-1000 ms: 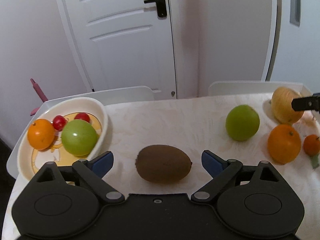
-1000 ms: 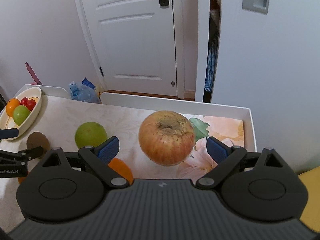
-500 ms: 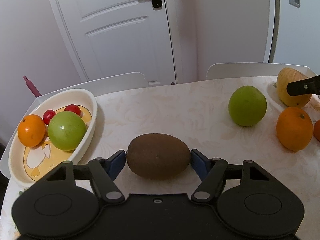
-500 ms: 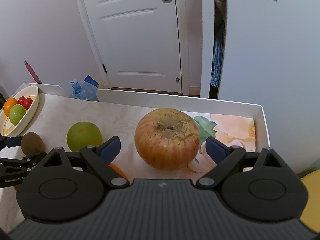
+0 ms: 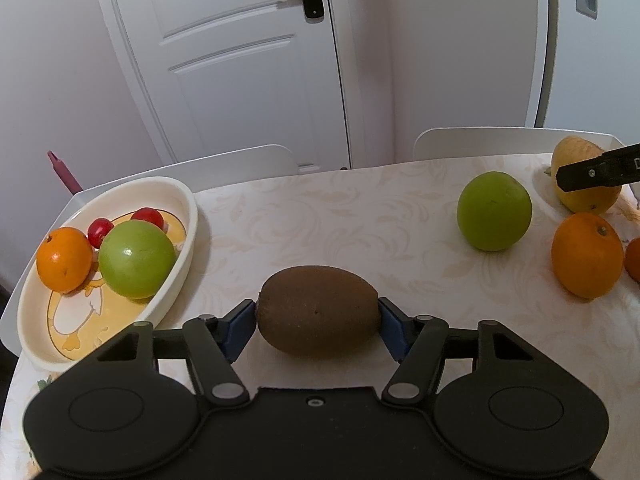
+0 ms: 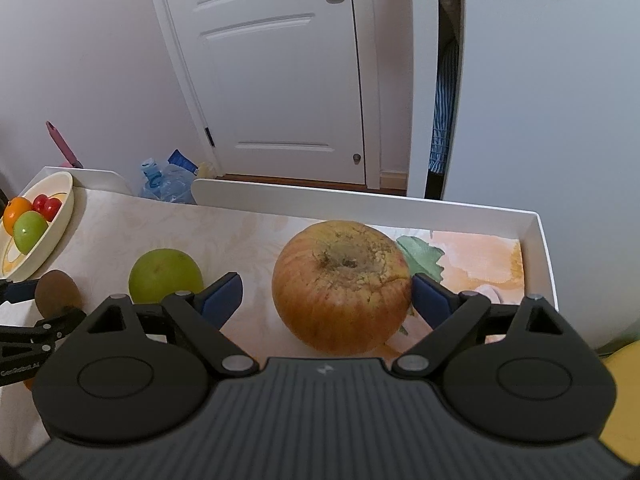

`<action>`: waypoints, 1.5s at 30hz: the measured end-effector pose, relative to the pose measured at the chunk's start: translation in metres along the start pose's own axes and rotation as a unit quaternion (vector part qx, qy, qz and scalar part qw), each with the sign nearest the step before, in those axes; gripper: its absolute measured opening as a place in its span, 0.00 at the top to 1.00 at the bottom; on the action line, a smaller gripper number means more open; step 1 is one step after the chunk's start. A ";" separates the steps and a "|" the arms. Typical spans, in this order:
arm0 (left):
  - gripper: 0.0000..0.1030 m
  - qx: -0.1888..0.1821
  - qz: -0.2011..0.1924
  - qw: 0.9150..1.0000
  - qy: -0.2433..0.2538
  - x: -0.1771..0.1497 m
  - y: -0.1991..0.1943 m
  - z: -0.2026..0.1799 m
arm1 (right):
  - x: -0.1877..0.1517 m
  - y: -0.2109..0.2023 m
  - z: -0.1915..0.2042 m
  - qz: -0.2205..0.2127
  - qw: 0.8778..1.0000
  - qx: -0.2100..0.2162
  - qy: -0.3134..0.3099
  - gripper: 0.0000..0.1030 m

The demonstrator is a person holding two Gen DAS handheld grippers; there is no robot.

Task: Organize fruits
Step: 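Grasp the brown kiwi with the left gripper while the right gripper grasps the red apple, then carry the kiwi over the bowl and release it with the left gripper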

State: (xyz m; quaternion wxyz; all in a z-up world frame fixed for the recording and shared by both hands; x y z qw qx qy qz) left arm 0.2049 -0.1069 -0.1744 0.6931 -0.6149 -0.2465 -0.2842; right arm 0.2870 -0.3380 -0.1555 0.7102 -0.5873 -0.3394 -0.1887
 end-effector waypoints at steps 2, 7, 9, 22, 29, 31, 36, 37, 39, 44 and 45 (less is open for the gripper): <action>0.33 -0.001 0.000 1.000 -0.002 0.000 0.000 0.000 | 0.000 0.001 -0.001 0.001 1.000 -0.002 0.000 0.03; 0.33 -0.002 0.000 1.000 -0.006 -0.002 -0.003 0.002 | 0.000 0.004 -0.002 0.005 1.000 -0.004 0.002 0.08; 0.33 -0.002 0.000 1.000 -0.007 -0.003 -0.004 0.002 | 0.000 0.006 -0.001 0.006 1.000 -0.005 0.003 0.08; 0.33 -0.005 -0.014 1.000 -0.018 0.002 -0.016 0.005 | 0.004 -0.004 -0.003 -0.007 1.000 -0.014 0.002 0.14; 0.33 -0.005 -0.032 0.999 -0.033 0.010 -0.040 0.010 | 0.017 -0.030 0.008 -0.025 1.000 -0.009 -0.013 0.14; 0.33 -0.005 -0.038 0.999 -0.038 0.012 -0.048 0.013 | 0.021 -0.039 0.015 -0.031 0.999 -0.004 -0.016 0.14; 0.33 0.000 -0.053 0.997 -0.048 0.018 -0.073 0.025 | 0.031 -0.062 0.041 -0.039 0.999 0.012 -0.029 0.14; 0.33 0.000 -0.056 0.997 -0.050 0.018 -0.078 0.029 | 0.033 -0.066 0.047 -0.040 0.999 0.015 -0.030 0.14; 0.33 0.003 -0.063 0.997 -0.051 0.020 -0.088 0.038 | 0.035 -0.073 0.060 -0.043 0.998 0.022 -0.032 0.14; 0.33 0.005 -0.076 0.996 -0.051 0.023 -0.107 0.067 | 0.041 -0.088 0.098 -0.052 0.998 0.031 -0.033 0.14; 0.33 0.005 -0.078 0.996 -0.050 0.024 -0.109 0.073 | 0.042 -0.090 0.107 -0.054 0.998 0.032 -0.032 0.14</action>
Point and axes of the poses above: each gripper's, at about its wrist camera, not at the fingertips, and y roughly the way its jaws point, z to its left, x to its top, the point moved 2 cm from there along y, roughly the way its jaws point, and after that the axes turned 4 degrees about -y, right-handed, at the moved point
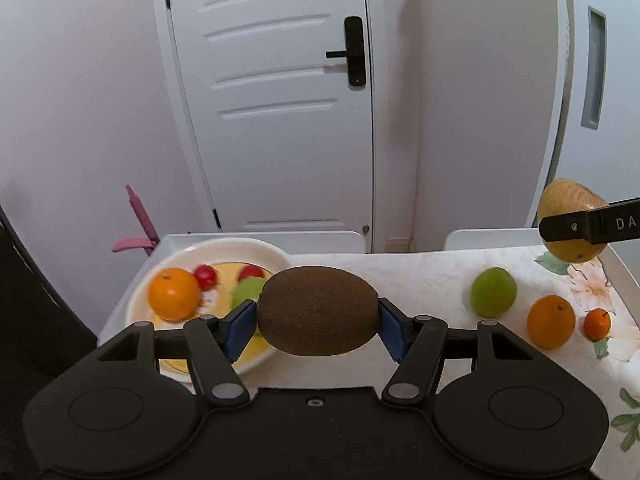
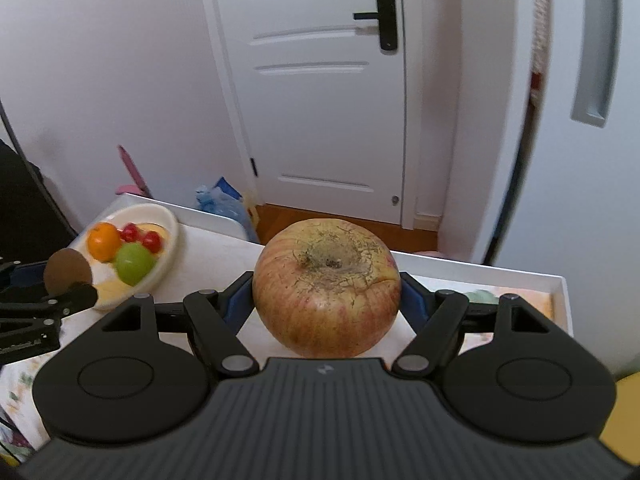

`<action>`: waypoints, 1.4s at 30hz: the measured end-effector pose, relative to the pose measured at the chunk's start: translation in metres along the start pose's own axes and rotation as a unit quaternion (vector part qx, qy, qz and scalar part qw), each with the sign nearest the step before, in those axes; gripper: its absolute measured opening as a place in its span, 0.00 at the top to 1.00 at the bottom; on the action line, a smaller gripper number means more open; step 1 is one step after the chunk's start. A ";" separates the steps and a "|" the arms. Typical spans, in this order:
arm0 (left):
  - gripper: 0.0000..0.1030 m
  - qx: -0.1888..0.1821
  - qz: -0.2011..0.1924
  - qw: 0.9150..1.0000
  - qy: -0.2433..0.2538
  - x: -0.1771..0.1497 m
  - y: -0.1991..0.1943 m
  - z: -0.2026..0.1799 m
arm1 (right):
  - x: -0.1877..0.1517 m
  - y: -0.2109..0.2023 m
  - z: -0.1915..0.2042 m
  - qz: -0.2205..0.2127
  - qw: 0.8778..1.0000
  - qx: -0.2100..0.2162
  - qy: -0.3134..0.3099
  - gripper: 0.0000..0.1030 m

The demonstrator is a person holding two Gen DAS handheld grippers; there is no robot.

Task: Organize fruits
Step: 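Carry the kiwi over the bowl and release it with the left gripper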

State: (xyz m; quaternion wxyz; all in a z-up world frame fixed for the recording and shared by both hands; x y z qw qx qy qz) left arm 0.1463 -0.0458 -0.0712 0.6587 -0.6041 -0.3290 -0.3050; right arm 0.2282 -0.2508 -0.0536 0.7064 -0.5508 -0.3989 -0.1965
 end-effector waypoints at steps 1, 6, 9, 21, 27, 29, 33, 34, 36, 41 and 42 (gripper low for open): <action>0.33 0.000 -0.002 1.000 0.002 0.002 -0.003 0.007 | 0.001 -0.001 0.008 -0.001 1.000 0.001 0.000 0.14; 0.33 -0.004 -0.006 1.000 0.009 0.007 -0.009 0.039 | 0.006 -0.002 0.047 -0.003 1.000 0.003 0.007 0.14; 0.33 -0.007 -0.005 1.000 0.017 0.008 -0.008 0.058 | 0.008 0.001 0.069 -0.002 1.000 0.003 0.012 0.14; 0.33 -0.038 0.021 0.998 0.052 0.001 0.030 0.118 | 0.007 0.026 0.134 0.012 0.999 -0.018 0.027 0.14; 0.33 -0.059 0.048 0.995 0.071 -0.008 0.062 0.131 | 0.004 0.039 0.154 0.018 0.999 -0.033 0.036 0.14; 0.33 -0.067 0.056 0.993 0.077 -0.012 0.071 0.134 | 0.003 0.043 0.159 0.019 0.998 -0.038 0.040 0.14; 0.33 -0.080 0.071 0.990 0.088 -0.016 0.087 0.136 | 0.003 0.051 0.167 0.022 0.998 -0.048 0.046 0.14; 0.33 -0.082 0.073 0.990 0.091 -0.017 0.089 0.136 | 0.003 0.052 0.168 0.022 0.997 -0.049 0.046 0.14; 0.33 -0.088 0.077 0.989 0.095 -0.018 0.094 0.137 | 0.004 0.054 0.171 0.022 0.997 -0.052 0.047 0.14; 0.33 -0.097 0.089 0.987 0.097 -0.020 0.103 0.138 | 0.009 0.061 0.176 0.024 0.997 -0.053 0.044 0.14; 0.33 -0.098 0.090 0.986 0.097 -0.020 0.104 0.139 | 0.010 0.062 0.178 0.025 0.997 -0.052 0.043 0.13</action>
Point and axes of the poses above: each gripper's, at about its wrist camera, not at the fingertips, and y roughly the way its jaws point, z to its left, x to its top, the point moved 2 cm from there along y, roughly the way its jaws point, and after that the axes turned 4 degrees about -y, right-handed, at the moved point
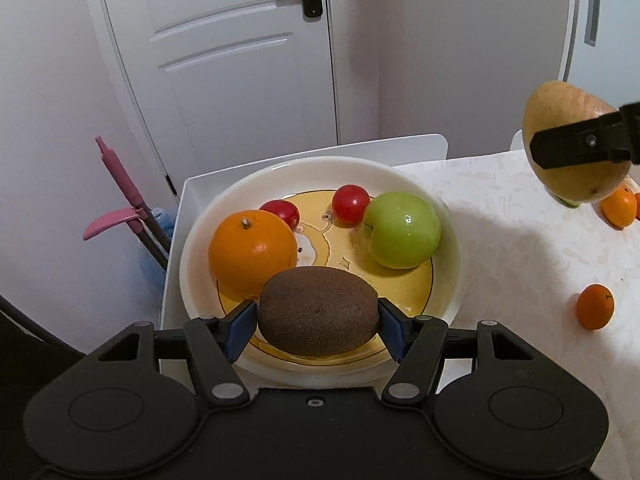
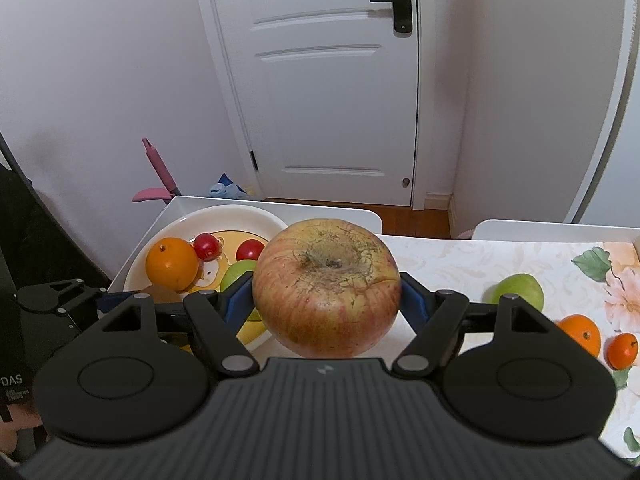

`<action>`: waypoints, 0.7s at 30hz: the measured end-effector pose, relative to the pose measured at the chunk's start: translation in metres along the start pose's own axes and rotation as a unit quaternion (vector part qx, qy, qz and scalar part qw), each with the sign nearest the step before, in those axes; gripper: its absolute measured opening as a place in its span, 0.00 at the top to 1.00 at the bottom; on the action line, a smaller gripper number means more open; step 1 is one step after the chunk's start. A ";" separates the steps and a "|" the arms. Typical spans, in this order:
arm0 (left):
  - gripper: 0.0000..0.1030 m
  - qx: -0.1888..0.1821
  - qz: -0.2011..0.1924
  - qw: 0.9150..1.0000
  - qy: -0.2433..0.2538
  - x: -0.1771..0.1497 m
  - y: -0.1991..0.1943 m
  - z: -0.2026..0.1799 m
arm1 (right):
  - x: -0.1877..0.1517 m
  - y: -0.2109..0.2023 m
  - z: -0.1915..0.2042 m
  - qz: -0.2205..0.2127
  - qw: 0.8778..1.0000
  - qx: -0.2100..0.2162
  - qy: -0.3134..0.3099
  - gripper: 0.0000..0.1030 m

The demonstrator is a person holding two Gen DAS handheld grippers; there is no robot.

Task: Organize fruits
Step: 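Carry the kiwi over the bowl and release it with the left gripper, then lower the red apple into the bowl and open the right gripper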

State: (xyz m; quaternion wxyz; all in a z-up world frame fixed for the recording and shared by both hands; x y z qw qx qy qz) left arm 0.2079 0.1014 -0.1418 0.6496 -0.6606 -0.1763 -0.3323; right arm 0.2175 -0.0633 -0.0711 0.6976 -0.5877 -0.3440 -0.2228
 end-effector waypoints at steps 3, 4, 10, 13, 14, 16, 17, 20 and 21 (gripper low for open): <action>0.33 -0.001 0.005 1.000 0.000 -0.001 0.002 0.002 | 0.003 0.004 0.004 0.001 1.000 0.004 -0.006 0.14; 0.33 -0.001 0.007 1.000 -0.001 -0.001 0.003 0.002 | 0.004 0.006 0.005 0.002 1.000 0.005 -0.008 0.14; 0.13 0.001 -0.011 1.000 -0.010 0.001 -0.003 0.004 | 0.012 0.013 0.012 0.002 0.999 0.020 -0.026 0.13; 0.10 0.003 -0.022 1.000 -0.014 0.002 -0.011 0.005 | 0.018 0.018 0.017 0.001 0.999 0.031 -0.038 0.13; 0.10 0.004 -0.023 1.000 -0.016 0.002 -0.013 0.006 | 0.020 0.020 0.018 0.001 0.999 0.035 -0.041 0.14; 0.10 0.010 -0.025 0.999 -0.021 0.003 -0.018 0.007 | 0.024 0.025 0.022 0.001 0.998 0.045 -0.049 0.13; 0.09 0.013 -0.027 0.999 -0.025 0.001 -0.021 0.008 | 0.026 0.027 0.024 0.001 0.997 0.050 -0.053 0.13; 0.07 0.021 -0.035 0.998 -0.038 0.002 -0.029 0.010 | 0.031 0.036 0.032 0.002 0.996 0.066 -0.068 0.13; 0.07 0.025 -0.037 0.998 -0.042 0.002 -0.031 0.011 | 0.033 0.039 0.034 0.003 0.995 0.071 -0.073 0.13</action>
Point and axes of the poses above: each gripper's, at about its wrist camera, not at the fingertips, and y roughly the way its jaws point, z to its left, x to its top, the point moved 2 cm from there along y, roughly the way its jaws point, and after that the axes turned 4 degrees about -y, right-handed, at the moved point
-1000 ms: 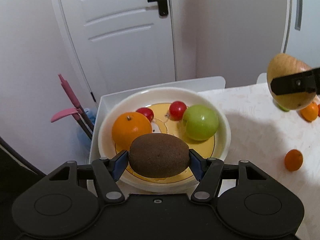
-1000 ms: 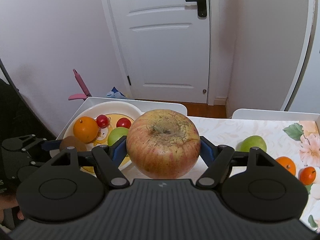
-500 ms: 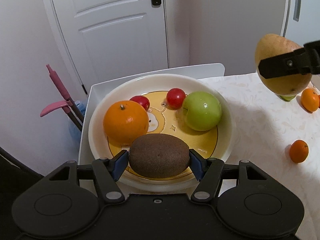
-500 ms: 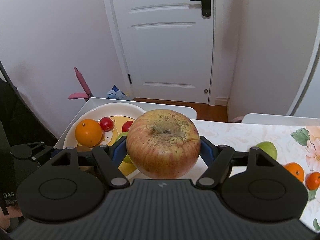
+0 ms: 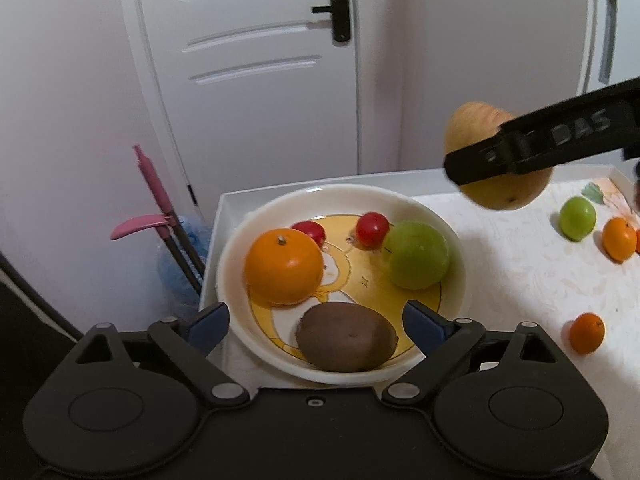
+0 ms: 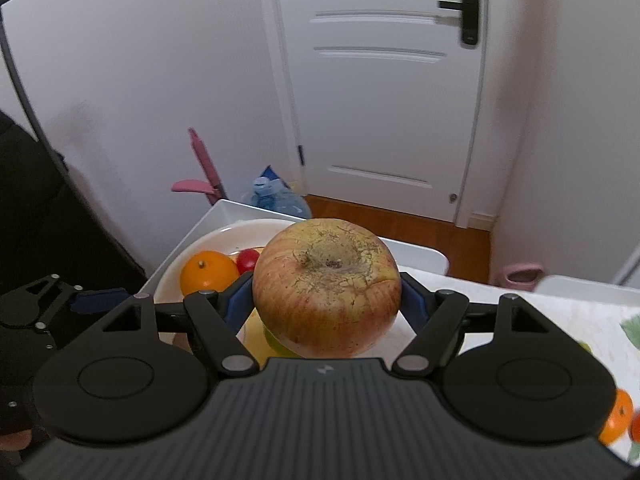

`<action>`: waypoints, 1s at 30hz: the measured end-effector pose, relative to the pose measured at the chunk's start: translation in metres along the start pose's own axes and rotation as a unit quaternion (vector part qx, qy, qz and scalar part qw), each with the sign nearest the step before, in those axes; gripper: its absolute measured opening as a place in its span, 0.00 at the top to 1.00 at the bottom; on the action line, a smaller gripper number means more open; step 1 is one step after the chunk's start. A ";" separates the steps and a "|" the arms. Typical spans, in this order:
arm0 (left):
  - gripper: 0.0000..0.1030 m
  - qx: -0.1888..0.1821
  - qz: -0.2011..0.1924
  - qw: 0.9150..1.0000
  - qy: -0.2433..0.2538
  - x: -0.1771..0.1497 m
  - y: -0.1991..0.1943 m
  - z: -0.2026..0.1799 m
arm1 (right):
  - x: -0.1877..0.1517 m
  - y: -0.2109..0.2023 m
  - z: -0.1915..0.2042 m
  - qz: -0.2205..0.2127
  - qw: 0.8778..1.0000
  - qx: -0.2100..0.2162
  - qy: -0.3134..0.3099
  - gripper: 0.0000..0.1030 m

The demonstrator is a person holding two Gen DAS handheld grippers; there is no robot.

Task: Organize fruits
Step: 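Lower the red apple into the bowl and open the right gripper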

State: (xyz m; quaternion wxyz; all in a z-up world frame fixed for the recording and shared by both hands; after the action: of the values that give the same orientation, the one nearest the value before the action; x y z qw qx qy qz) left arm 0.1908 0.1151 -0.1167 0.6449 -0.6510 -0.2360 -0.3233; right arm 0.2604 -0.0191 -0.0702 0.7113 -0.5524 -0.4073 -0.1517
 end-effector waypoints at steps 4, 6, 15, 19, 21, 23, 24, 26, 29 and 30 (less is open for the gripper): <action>0.06 0.012 -0.002 1.000 -0.016 0.001 -0.008 0.004 | 0.006 0.017 0.006 0.007 1.000 0.023 -0.019 0.13; 0.06 0.020 -0.002 1.000 -0.021 0.002 -0.010 0.006 | 0.008 0.027 0.010 0.008 0.999 0.039 -0.033 0.13; 0.06 0.048 0.001 0.998 -0.048 0.002 -0.011 0.017 | 0.014 0.072 0.024 0.005 0.992 0.093 -0.082 0.13; 0.06 0.056 0.003 0.997 -0.054 0.003 -0.009 0.018 | 0.012 0.084 0.026 0.006 0.989 0.115 -0.090 0.13; 0.06 0.058 0.004 0.997 -0.056 0.002 -0.008 0.018 | 0.011 0.089 0.025 0.009 0.988 0.124 -0.088 0.13; 0.06 0.059 0.005 0.997 -0.057 0.003 -0.007 0.018 | 0.012 0.089 0.023 -0.005 0.988 0.130 -0.082 0.10; 0.06 0.060 0.005 0.997 -0.058 0.002 -0.006 0.018 | 0.013 0.087 0.021 -0.015 0.987 0.135 -0.082 0.04; 0.06 0.060 0.006 0.996 -0.058 0.002 -0.006 0.017 | 0.015 0.086 0.021 -0.025 0.987 0.130 -0.088 0.00; 0.06 0.060 0.007 0.996 -0.059 0.002 -0.006 0.016 | 0.014 0.088 0.022 -0.019 0.987 0.126 -0.098 0.00; 0.06 0.060 0.008 0.996 -0.059 0.002 -0.006 0.017 | 0.014 0.090 0.022 -0.017 0.987 0.127 -0.097 0.00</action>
State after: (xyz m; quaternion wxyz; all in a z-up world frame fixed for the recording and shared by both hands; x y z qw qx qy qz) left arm 0.1900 0.1316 -0.1106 0.6704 -0.6308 -0.2873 -0.2648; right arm 0.3196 0.0346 -0.1180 0.7300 -0.4626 -0.4999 -0.0567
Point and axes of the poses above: each gripper's, at about its wrist camera, not at the fingertips, and y roughly the way its jaws point, z to its left, x to its top, the point moved 2 cm from there along y, roughly the way its jaws point, and after that the axes turned 4 degrees about -y, right-handed, at the moved point
